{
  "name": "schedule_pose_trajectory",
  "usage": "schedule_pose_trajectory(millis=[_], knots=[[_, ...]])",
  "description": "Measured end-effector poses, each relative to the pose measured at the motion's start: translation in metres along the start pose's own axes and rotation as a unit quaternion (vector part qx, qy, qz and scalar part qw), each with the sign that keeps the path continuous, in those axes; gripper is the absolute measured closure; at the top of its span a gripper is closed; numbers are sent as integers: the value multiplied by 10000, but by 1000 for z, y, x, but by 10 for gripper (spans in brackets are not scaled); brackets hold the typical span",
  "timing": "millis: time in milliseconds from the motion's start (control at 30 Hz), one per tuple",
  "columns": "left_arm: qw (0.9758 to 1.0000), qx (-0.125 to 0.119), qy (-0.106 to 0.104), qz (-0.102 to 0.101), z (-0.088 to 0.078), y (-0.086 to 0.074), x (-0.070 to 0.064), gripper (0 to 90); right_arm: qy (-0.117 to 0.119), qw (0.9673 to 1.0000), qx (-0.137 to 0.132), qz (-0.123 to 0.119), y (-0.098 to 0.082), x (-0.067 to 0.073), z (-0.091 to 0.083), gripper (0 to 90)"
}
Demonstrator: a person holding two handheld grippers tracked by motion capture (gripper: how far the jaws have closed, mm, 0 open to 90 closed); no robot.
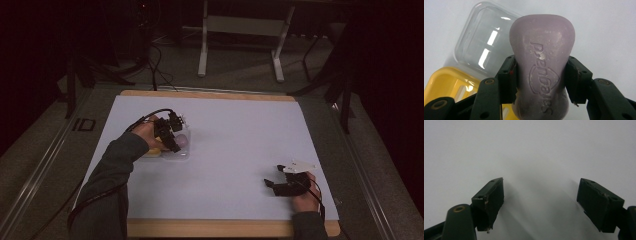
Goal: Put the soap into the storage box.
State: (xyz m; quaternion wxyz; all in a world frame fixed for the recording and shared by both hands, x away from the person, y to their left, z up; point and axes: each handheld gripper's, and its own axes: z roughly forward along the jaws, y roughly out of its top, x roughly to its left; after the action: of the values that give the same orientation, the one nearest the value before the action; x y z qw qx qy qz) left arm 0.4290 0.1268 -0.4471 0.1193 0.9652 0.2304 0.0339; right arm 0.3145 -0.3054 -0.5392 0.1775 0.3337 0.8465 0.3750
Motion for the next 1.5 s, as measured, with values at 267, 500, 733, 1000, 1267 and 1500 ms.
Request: schedule_pose_trajectory(millis=[267,500,733,1000,1267,1500], knots=[[9999,13,2,-117,-3,-1,6,499,-1,10000,0,1,0,0,0,214],[9997,-4,11,-226,-5,-2,10,499,1,10000,2,-2,0,0,0,214],[9994,-5,-3,-347,-4,-3,14,499,-4,10000,14,-15,0,0,0,214],[9987,76,43,-501,-3,-5,18,499,-3,10000,23,-20,0,0,0,214],[9973,118,141,-706,-3,-7,23,499,-5,10000,28,-26,0,1,1,214],[9955,210,229,-899,-2,-9,27,498,-5,10000,31,-40,0,1,1,214]])
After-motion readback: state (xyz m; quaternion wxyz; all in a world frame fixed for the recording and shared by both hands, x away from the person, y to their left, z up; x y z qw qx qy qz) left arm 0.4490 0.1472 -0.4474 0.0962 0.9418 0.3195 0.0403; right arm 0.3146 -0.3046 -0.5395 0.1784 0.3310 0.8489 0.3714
